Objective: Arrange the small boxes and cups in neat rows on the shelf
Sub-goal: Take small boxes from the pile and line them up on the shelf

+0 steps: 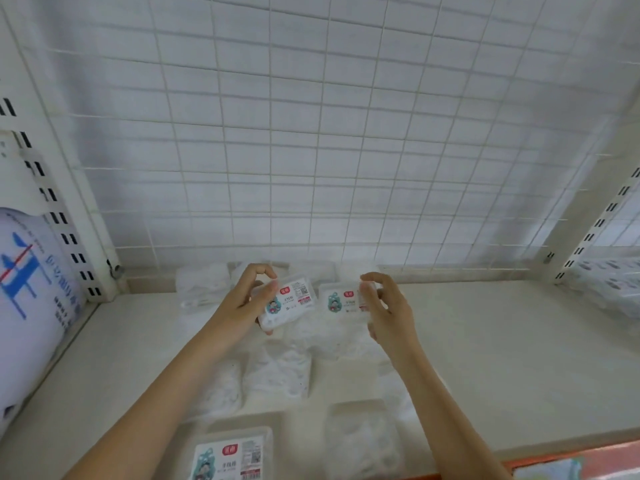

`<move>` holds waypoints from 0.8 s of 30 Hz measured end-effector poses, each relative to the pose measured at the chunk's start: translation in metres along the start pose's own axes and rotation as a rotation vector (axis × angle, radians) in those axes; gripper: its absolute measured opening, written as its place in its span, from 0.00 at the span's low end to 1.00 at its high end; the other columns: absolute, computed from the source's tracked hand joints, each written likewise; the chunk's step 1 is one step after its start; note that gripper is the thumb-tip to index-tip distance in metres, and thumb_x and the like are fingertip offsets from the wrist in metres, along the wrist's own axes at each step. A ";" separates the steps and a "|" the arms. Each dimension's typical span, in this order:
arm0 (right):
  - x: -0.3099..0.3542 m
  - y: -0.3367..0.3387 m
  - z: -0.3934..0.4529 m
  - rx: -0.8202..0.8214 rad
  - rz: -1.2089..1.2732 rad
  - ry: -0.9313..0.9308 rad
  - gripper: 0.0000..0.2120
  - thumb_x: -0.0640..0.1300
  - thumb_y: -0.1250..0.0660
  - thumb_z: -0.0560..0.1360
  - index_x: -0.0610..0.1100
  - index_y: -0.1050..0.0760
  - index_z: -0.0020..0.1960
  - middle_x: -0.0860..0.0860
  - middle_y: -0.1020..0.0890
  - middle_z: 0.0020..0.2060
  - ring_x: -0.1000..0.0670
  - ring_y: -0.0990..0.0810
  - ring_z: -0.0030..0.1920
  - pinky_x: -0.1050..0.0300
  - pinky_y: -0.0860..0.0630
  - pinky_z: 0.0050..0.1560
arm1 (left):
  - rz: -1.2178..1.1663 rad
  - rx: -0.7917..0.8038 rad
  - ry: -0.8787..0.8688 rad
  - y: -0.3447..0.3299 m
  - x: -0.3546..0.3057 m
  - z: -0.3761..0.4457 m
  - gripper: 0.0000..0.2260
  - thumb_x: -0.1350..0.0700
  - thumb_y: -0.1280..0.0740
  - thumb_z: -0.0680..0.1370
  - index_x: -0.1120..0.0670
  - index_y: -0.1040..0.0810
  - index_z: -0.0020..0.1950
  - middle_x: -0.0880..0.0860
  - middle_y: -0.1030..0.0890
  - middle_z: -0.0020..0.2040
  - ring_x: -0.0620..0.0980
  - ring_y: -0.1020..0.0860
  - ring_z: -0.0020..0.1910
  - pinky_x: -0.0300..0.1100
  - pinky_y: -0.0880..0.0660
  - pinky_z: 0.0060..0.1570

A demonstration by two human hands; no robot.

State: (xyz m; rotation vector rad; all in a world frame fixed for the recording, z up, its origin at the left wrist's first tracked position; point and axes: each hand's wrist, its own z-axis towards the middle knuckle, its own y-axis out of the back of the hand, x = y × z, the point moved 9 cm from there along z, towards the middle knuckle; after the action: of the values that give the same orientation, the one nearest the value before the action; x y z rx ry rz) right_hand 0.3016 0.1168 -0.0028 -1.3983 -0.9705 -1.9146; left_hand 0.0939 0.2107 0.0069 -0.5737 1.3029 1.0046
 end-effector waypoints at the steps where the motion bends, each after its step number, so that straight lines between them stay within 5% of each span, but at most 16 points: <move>1: -0.005 -0.001 -0.002 0.011 0.036 -0.026 0.05 0.47 0.40 0.78 0.52 0.26 0.52 0.48 0.22 0.40 0.53 0.29 0.25 0.62 0.34 0.24 | -0.010 -0.015 0.008 0.001 0.000 -0.001 0.05 0.52 0.42 0.79 0.51 0.30 0.51 0.54 0.20 0.44 0.52 0.20 0.34 0.41 0.23 0.32; 7: -0.019 0.001 -0.003 0.062 0.045 -0.044 0.09 0.47 0.35 0.75 0.48 0.27 0.55 0.48 0.21 0.47 0.51 0.25 0.32 0.59 0.28 0.30 | -0.146 -0.104 0.181 0.003 0.024 -0.001 0.13 0.49 0.48 0.81 0.49 0.25 0.49 0.53 0.19 0.45 0.49 0.21 0.41 0.41 0.24 0.38; 10: -0.019 -0.001 -0.006 0.077 -0.014 -0.023 0.17 0.50 0.29 0.71 0.53 0.29 0.57 0.49 0.24 0.52 0.51 0.23 0.36 0.60 0.27 0.33 | -0.240 0.007 0.244 -0.008 0.031 -0.001 0.13 0.42 0.36 0.73 0.48 0.26 0.51 0.51 0.20 0.46 0.50 0.22 0.43 0.42 0.23 0.36; 13: -0.015 -0.008 -0.013 0.172 -0.020 0.008 0.27 0.45 0.25 0.67 0.57 0.32 0.62 0.59 0.32 0.56 0.55 0.24 0.50 0.61 0.23 0.43 | -0.078 0.112 0.161 -0.014 0.029 -0.005 0.26 0.50 0.27 0.60 0.44 0.29 0.56 0.49 0.27 0.56 0.46 0.24 0.51 0.36 0.25 0.42; 18: -0.003 -0.009 -0.020 0.169 -0.150 0.151 0.30 0.39 0.24 0.65 0.53 0.32 0.61 0.60 0.34 0.55 0.63 0.27 0.53 0.71 0.27 0.44 | 0.142 0.102 0.099 -0.015 0.025 -0.007 0.29 0.67 0.28 0.66 0.46 0.34 0.60 0.50 0.38 0.59 0.38 0.31 0.53 0.23 0.31 0.42; 24: 0.007 -0.001 -0.021 0.047 -0.246 0.264 0.31 0.40 0.23 0.64 0.55 0.34 0.60 0.62 0.35 0.54 0.69 0.29 0.50 0.76 0.30 0.44 | 0.271 0.154 -0.001 -0.021 0.023 -0.009 0.31 0.53 0.26 0.64 0.46 0.38 0.62 0.46 0.37 0.55 0.34 0.34 0.53 0.22 0.33 0.45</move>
State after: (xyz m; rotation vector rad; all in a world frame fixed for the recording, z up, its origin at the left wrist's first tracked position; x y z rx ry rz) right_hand 0.2871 0.0996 -0.0003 -1.0034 -1.0875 -2.1736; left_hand 0.1065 0.1998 -0.0212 -0.2827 1.4689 1.1120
